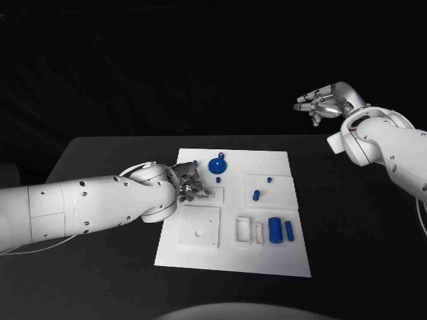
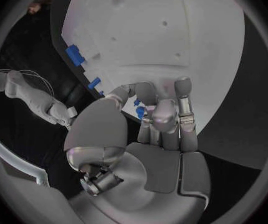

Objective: Assemble the parts on the task board

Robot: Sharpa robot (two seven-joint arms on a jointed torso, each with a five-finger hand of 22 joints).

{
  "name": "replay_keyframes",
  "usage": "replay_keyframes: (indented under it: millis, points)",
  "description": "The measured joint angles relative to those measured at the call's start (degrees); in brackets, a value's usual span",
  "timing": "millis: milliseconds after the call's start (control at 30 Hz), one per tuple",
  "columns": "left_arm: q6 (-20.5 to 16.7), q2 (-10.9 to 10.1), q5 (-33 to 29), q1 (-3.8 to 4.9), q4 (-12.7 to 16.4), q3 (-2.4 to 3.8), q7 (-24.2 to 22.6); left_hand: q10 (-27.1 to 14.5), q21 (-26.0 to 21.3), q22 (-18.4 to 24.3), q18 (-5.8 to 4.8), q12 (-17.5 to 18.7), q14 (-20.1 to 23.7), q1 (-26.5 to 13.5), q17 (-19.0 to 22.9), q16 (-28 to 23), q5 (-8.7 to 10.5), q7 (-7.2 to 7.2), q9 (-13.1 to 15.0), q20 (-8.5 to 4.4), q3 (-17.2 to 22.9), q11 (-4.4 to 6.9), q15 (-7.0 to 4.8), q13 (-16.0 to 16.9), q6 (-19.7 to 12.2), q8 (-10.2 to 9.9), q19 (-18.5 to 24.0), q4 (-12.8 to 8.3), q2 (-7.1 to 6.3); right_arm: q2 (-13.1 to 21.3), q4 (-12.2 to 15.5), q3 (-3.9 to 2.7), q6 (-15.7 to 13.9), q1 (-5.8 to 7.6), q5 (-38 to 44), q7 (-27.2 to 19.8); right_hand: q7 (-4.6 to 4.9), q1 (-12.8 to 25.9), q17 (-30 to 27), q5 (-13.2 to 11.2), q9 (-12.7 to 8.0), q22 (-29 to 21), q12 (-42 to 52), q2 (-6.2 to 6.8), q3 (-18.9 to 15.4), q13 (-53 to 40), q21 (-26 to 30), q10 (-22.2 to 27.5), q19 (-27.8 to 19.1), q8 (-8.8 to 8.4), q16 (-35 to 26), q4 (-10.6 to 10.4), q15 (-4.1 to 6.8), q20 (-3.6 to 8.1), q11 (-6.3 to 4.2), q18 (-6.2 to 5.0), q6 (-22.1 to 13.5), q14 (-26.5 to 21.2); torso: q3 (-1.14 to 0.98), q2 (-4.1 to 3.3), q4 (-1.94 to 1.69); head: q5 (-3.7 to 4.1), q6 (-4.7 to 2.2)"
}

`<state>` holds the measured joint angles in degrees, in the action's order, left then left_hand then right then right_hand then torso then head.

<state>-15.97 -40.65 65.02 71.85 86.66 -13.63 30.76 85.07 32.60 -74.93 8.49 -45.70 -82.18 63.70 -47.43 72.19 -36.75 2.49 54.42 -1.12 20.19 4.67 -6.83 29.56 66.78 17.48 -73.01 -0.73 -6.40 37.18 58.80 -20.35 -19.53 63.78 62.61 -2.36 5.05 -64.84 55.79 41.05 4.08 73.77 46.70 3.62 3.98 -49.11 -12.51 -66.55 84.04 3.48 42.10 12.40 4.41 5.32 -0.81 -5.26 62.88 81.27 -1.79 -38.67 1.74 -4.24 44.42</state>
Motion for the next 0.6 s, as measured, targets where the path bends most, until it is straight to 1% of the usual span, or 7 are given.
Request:
replay_keyframes:
  millis: [133, 200, 400, 467, 600]
  points:
    - [0.15, 0.17, 0.06, 0.03, -0.11, 0.00, 0.14, 0.00, 0.00, 0.00, 0.00, 0.00, 0.00, 0.00, -0.05, 0.32, 0.00, 0.00, 0.50, 0.00, 0.00, 0.00, 0.00, -0.12, 0.00, 0.06, 0.00, 0.00, 0.00, -0.04, -0.02, 0.00, 0.03, 0.00, 0.00, 0.00, 0.00, 0.00, 0.00, 0.00, 0.00, 0.00, 0.00, 0.00, 0.00, 0.00, 0.00, 0.00, 0.00, 0.00, 0.00, 0.00, 0.00, 0.00, 0.00, 0.00, 0.00, 0.00, 0.00, -0.02, -0.01, 0.01, -0.02]
    - [0.23, 0.33, 0.09, 0.03, -0.25, 0.00, 0.21, 0.01, 0.00, 0.00, 0.88, 0.00, 0.00, 0.00, -0.04, 0.32, 0.00, 0.00, 0.59, 0.00, 0.00, -0.01, 0.01, -0.12, 0.00, 0.13, 0.00, 0.00, 0.00, -0.06, -0.03, 0.00, 0.04, 0.00, 0.00, 0.00, 0.00, 0.00, 0.00, 0.00, 0.00, 0.00, 0.00, 0.00, 0.00, 0.00, 0.00, 0.00, 0.00, 0.00, 0.00, 0.00, 0.00, 0.00, 0.00, 0.00, 0.00, 0.00, 0.00, -0.02, -0.01, 0.02, -0.03]
    - [0.46, 0.79, 0.17, 0.03, -0.74, -0.02, 0.39, 0.09, 0.00, 0.01, 0.88, -0.28, -0.01, -0.04, 0.03, 0.32, 0.21, 0.00, 0.73, 0.24, 0.00, -0.09, 0.02, -0.29, 0.00, 0.30, 0.19, 0.00, 0.04, -0.10, -0.04, 0.00, 0.08, -0.01, 0.00, 0.00, 0.00, 0.00, 0.00, 0.00, 0.00, 0.00, 0.00, 0.00, 0.00, 0.00, 0.00, 0.00, 0.00, 0.00, 0.00, 0.00, 0.00, 0.00, 0.00, 0.00, 0.00, 0.00, -0.02, -0.03, -0.01, 0.05, -0.05]
    - [0.57, 0.93, 0.21, 0.03, -0.90, -0.02, 0.43, 0.52, 0.00, 0.01, 0.87, -0.29, -0.10, -0.05, 0.10, 0.32, 0.21, 0.00, 0.79, 0.42, 0.00, -0.52, 0.10, -0.33, 0.00, 0.08, 0.01, 0.00, 0.05, -0.11, -0.05, 0.00, 0.10, -0.01, 0.00, 0.00, 0.00, 0.00, 0.00, 0.22, 0.00, 0.00, 0.00, 0.00, 0.16, 0.00, 0.00, 0.00, 0.00, 0.00, 0.00, -0.16, 0.00, 0.00, 0.00, 0.00, 0.00, 0.00, -0.02, -0.03, -0.01, 0.08, -0.05]
    - [0.97, 1.24, 0.33, 0.07, -1.22, 0.00, 0.59, 0.72, 0.00, 0.01, 0.87, -0.29, -0.10, -0.10, 0.11, 0.32, 0.21, -0.04, 0.85, 0.42, 0.00, -0.72, 0.12, -0.36, 0.04, 0.10, 0.01, 0.00, 0.11, -0.11, -0.05, 0.00, 0.15, -0.01, 0.00, 0.00, 0.00, 0.00, 0.00, 0.22, 0.00, -0.01, 0.00, 0.00, 0.16, 0.00, 0.00, 0.00, 0.00, 0.00, 0.00, -0.16, 0.00, 0.00, 0.00, 0.00, 0.00, 0.00, -0.02, -0.03, 0.02, 0.13, -0.05]
